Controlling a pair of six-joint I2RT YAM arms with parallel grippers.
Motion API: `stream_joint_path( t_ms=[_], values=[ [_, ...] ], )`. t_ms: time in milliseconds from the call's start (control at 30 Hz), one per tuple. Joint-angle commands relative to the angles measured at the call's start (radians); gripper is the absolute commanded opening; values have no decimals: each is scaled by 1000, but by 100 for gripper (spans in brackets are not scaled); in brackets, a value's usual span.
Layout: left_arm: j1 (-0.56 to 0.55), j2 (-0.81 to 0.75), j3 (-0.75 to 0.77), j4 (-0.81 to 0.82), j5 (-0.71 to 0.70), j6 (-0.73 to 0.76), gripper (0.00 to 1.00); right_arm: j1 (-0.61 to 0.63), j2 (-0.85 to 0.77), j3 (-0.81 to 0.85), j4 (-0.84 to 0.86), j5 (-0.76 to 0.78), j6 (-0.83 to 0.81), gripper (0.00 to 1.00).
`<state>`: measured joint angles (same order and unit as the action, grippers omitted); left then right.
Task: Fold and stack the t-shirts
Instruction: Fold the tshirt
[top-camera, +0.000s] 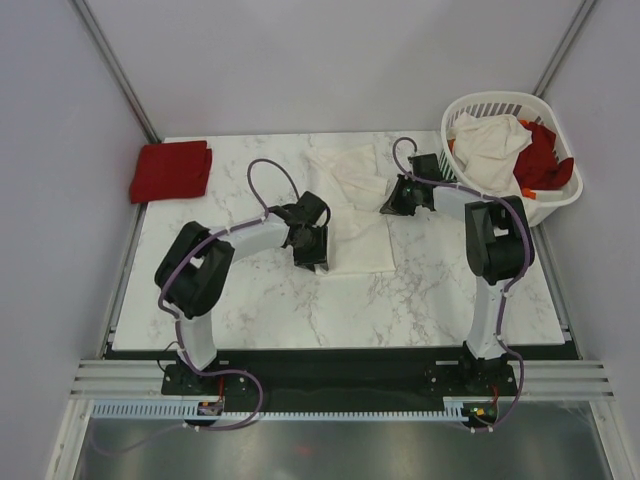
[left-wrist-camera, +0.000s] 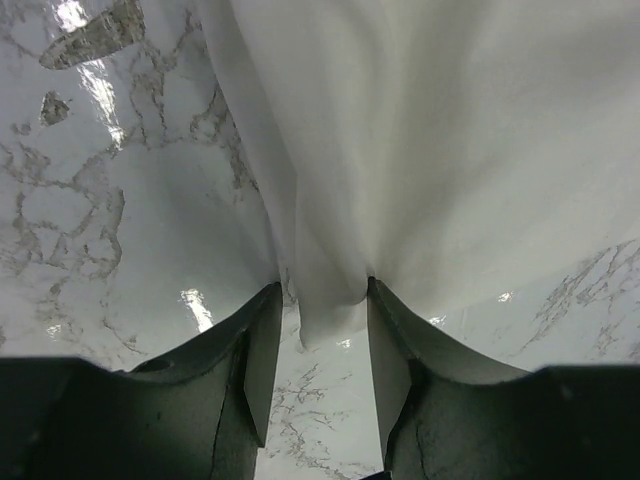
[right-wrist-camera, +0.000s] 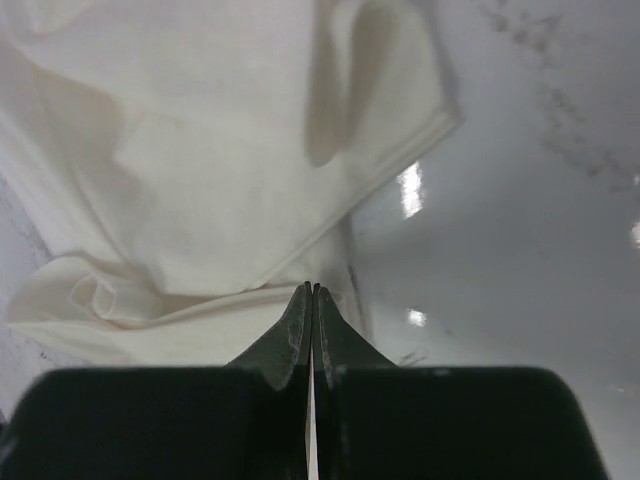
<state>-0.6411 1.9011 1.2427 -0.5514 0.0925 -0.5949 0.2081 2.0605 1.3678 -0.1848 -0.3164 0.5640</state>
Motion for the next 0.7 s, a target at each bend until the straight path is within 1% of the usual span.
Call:
stream_joint_path(
  t_ms=[0, 133, 200, 333, 400, 433, 467, 500, 533, 567, 600, 633, 667],
  values=[
    [-11, 26, -100, 103, 29, -48, 47, -32, 27, -4, 36, 11, -12, 0],
    [-11, 0, -129, 104, 16, -46, 47, -41, 49, 5, 36, -10, -12, 0],
    [-11, -33, -146, 103, 36, -46, 47, -41, 41, 11, 27, 16, -19, 0],
    [-12, -138, -208, 82, 33, -49, 52, -47, 9, 34, -74, 213, -59, 0],
    [-12, -219, -235, 48, -13, -59, 52, -50, -14, 46, -96, 250, -75, 0],
    [-12, -250, -247, -3, -32, -63, 52, -47, -25, 51, -117, 264, -82, 5],
    [-14, -278, -249, -33, -89, -66, 52, -47, -51, 56, -126, 302, -90, 9],
    [-22, -334, -246, -73, -147, -69, 51, -32, -68, 69, -142, 350, -101, 18],
    [-25, -356, -236, -138, -196, -71, 50, -20, -88, 79, -168, 391, -133, 47],
    [-28, -376, -209, -168, -282, -69, 49, -7, -132, 83, -176, 458, -148, 57],
    [-29, -391, -194, -182, -316, -63, 49, 7, -154, 91, -182, 482, -159, 66],
    [-29, -405, -177, -189, -345, -45, 43, 28, -175, 96, -197, 497, -167, 74],
    [-26, -401, -136, -193, -368, -34, 42, 37, -218, 97, -203, 507, -165, 76]
  ],
)
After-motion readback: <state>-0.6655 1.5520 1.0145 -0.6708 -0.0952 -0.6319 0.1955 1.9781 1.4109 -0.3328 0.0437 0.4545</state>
